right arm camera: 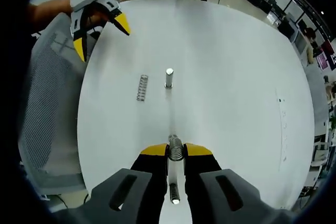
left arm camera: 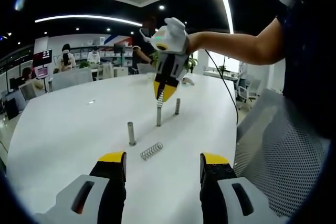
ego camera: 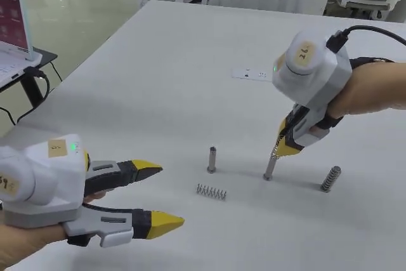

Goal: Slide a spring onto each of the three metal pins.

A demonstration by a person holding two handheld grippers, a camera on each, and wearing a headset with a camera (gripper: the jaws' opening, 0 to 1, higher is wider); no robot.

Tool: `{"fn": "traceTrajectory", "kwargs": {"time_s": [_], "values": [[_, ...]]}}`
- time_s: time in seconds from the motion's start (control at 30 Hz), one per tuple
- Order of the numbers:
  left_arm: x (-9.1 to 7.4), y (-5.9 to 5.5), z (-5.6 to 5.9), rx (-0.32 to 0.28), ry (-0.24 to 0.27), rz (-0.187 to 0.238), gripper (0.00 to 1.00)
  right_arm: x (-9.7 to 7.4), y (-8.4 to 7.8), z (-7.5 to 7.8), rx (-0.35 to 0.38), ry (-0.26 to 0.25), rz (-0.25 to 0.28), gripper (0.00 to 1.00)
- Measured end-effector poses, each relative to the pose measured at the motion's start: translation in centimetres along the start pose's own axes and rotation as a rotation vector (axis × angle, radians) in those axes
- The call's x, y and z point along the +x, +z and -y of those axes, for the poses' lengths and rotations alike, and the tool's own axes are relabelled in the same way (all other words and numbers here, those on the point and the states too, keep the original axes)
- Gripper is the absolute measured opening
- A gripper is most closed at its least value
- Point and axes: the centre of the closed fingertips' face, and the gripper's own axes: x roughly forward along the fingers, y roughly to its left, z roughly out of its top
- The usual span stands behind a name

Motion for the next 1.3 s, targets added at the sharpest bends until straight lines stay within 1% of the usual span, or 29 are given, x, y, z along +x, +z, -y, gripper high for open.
{"fn": "traceTrajectory", "kwargs": {"time_s": [0.2, 0.3, 0.63, 0.8, 1.1, 1.3], "values": [[0.1, 0.0, 0.1, -0.001, -0.001, 0.0, 0.51, 0.8, -0.1, -0.1, 0.001, 0.01, -0.01, 0.09], [0.1, 0.0, 0.1, -0.002, 0.0, 0.001, 0.51, 1.3, -0.4, -0.1, 0.003, 0.014, -0.027, 0.09], [0.0, 0.0, 0.1, -0.001, 0.002, 0.0, 0.5, 3.1, -0.8, -0.4, 0.034, 0.019, -0.049, 0.09], [0.1, 0.0, 0.2, 0.001, -0.001, -0.002, 0.5, 3.6, -0.9, -0.3, 0.049, 0.015, -0.049, 0.09], [0.2, 0.1, 0.2, 0.003, -0.003, -0.003, 0.5, 4.6, -1.2, -0.8, 0.068, 0.025, -0.056, 0.09], [0.1, 0.0, 0.2, 0.001, -0.002, -0.004, 0.5, 5.4, -1.5, -0.7, 0.073, 0.027, -0.06, 0.09]]}}
